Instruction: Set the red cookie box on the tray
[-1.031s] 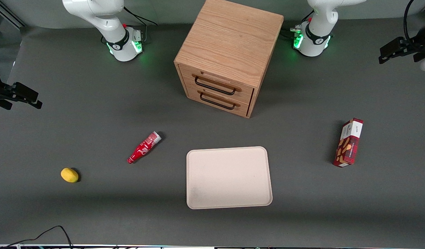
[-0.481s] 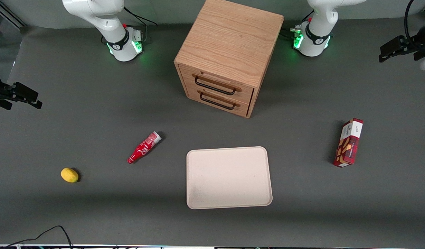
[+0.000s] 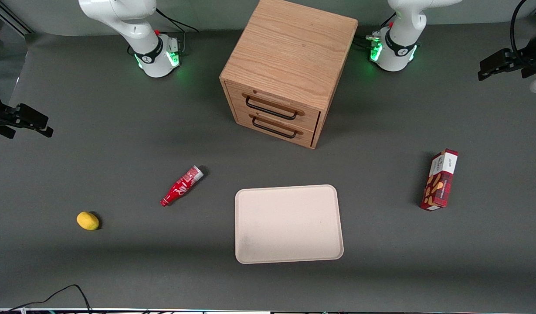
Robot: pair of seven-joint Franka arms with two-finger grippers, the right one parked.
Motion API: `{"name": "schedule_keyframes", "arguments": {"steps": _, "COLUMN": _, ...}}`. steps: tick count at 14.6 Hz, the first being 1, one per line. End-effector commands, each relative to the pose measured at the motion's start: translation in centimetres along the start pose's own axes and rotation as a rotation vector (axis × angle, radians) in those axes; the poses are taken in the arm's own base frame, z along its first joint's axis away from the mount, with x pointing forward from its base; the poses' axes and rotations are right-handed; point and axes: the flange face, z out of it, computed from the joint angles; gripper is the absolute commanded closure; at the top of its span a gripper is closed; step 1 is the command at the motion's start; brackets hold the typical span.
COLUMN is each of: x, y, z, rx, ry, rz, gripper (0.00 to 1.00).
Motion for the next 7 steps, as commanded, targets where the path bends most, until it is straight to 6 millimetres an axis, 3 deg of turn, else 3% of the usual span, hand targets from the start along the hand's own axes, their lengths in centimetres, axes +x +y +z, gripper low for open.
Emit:
{"name": "schedule_keyframes", "arguments": {"steps": 1, "x": -0.5, "y": -0.2, "z": -0.8, "rx": 0.007, "ry": 0.004, "rz": -0.011, "gripper": 0.0}}
{"name": "schedule_keyframes", "arguments": {"steps": 5, "x": 0.6, "y": -2.2, "z": -2.3, "rx": 0.005, "ry": 0.048, "rz": 0.026, "gripper": 0.0}}
{"name": "schedule_keyframes", "arguments": {"steps": 7, "x": 2.3, "y": -5.4, "z": -1.1, "rx": -0.005, "ry": 0.03, "rz": 0.089, "gripper": 0.0}}
